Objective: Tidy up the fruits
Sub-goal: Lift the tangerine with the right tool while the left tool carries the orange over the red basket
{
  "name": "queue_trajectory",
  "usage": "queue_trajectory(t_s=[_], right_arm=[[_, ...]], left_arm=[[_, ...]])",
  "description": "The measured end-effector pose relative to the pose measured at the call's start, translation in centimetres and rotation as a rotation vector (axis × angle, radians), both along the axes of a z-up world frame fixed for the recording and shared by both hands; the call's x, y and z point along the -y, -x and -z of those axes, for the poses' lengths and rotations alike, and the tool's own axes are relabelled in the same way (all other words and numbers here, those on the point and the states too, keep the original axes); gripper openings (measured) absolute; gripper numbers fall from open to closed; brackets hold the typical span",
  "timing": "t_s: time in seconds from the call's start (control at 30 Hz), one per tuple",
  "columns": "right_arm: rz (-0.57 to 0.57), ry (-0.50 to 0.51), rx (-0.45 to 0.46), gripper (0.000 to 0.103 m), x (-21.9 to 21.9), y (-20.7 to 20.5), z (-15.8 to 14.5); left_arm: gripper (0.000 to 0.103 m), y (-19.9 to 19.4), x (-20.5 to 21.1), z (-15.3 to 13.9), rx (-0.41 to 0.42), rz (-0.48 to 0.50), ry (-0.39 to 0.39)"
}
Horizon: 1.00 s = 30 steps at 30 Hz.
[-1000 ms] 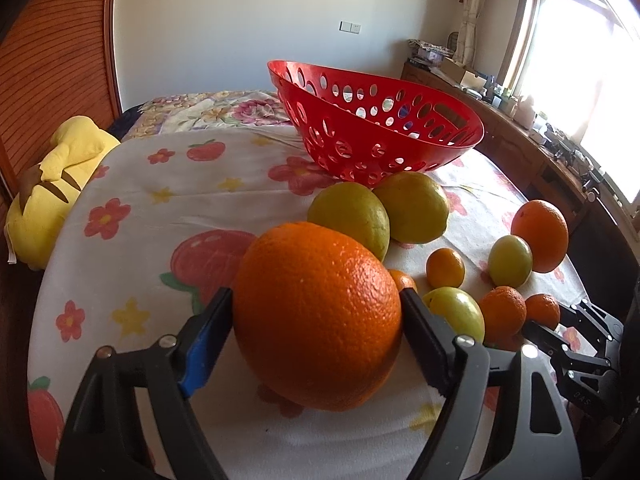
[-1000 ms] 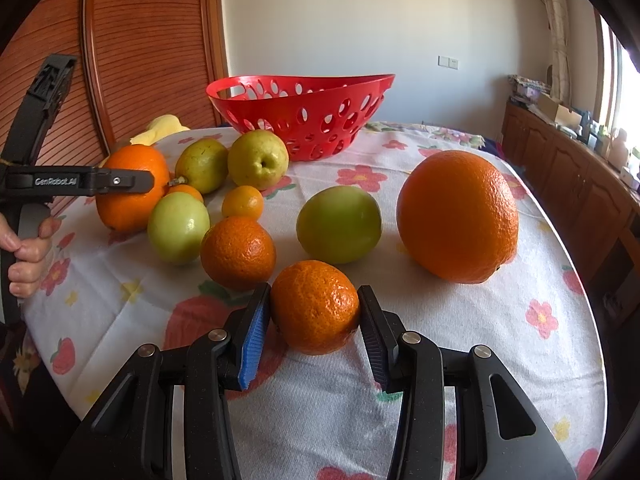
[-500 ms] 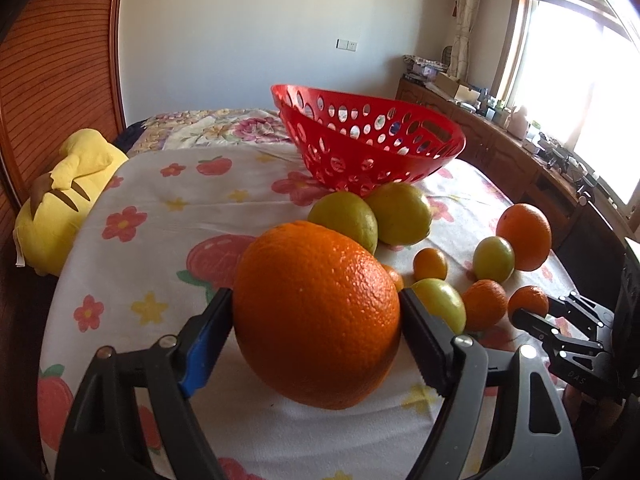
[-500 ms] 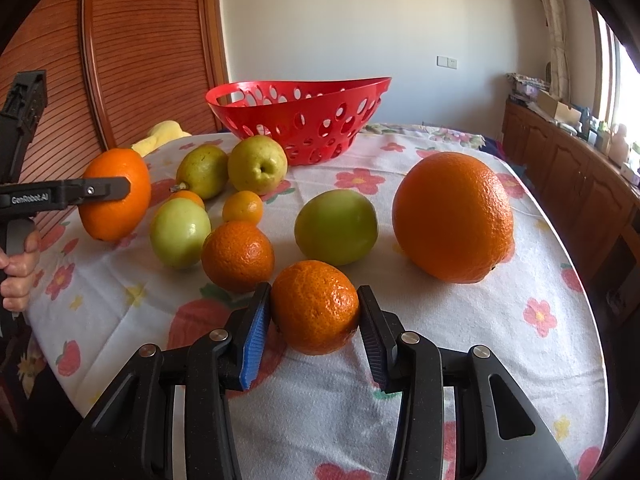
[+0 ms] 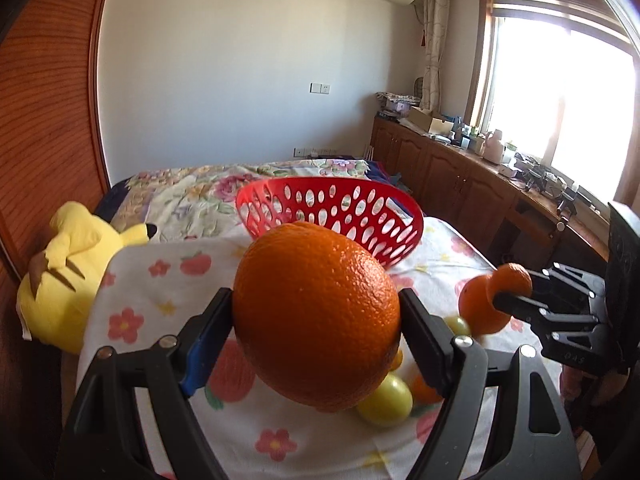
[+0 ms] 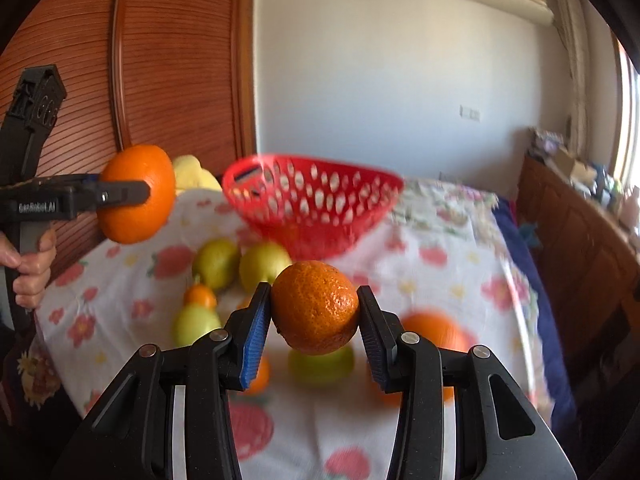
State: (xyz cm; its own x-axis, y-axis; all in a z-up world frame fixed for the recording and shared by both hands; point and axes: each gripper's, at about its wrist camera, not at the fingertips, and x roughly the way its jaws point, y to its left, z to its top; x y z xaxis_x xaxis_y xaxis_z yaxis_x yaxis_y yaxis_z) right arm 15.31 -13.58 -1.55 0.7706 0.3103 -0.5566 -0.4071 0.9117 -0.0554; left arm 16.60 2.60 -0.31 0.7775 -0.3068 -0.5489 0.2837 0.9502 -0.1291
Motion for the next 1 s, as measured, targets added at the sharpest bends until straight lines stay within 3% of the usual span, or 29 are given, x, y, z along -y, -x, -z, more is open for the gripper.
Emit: queue_trajectory(t_s=[0.27, 0.53, 0.83, 1.0], right_arm=[[-0.063, -0.021, -0.033, 0.043, -1.8, -7.9, -1.9], [-0.099, -0.005, -0.127, 0.043, -3.8, -14.4, 0.2], [-0.113, 0.047, -0.197, 0.044, -4.8, -16.8, 2.6], [-0.099, 0.055, -0.178, 0.047, -4.9, -16.8, 2.0]], left_arm=[[0.081, -4.6, 1.5, -1.7, 0.005, 0.022, -0.012], [0.081, -8.8, 2.3, -1.3, -0.012, 0.031, -0.035], [0.081, -12.3, 3.0, -0.2, -0.030, 0.041, -0.045], [0.080, -13.4, 3.4, 0.5, -0.042, 0.052, -0.053]])
